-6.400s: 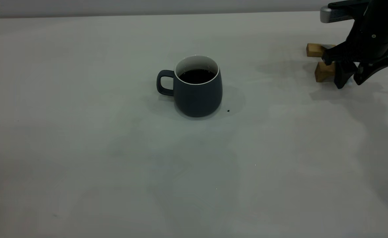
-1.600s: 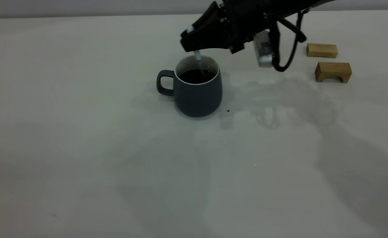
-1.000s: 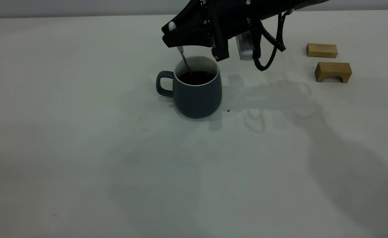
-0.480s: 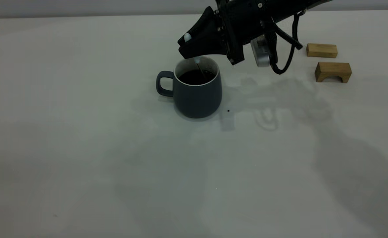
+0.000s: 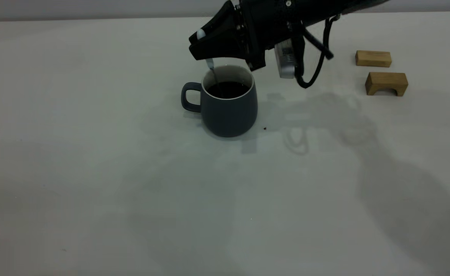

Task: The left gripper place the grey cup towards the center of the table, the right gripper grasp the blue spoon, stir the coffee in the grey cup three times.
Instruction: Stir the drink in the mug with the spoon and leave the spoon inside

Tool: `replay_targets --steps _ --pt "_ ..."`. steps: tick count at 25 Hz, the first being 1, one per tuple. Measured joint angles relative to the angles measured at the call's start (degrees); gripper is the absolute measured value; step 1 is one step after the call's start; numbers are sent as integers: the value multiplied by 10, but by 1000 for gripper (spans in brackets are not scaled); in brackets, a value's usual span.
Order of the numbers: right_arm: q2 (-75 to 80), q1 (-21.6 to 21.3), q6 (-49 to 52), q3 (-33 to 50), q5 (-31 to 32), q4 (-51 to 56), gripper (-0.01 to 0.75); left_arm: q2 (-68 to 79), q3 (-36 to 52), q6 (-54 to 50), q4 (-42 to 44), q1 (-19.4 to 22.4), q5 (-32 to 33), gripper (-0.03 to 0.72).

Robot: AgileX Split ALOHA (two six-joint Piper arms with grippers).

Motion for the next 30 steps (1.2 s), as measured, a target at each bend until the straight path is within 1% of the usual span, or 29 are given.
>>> replay_targets --steps 4,7,13,23,30 --pt "15 0 -79 -3 -1 12 139 0 0 0 0 0 0 297" --pt "15 -5 -104 -4 -2 4 139 0 0 0 0 0 0 297" --pt "15 -23 -96 -4 -1 -43 139 0 0 0 0 0 0 297" --pt "15 -23 -85 -4 11 -85 139 0 0 0 0 0 0 297" --pt "14 -23 -99 -5 26 -145 139 0 0 0 0 0 0 297"
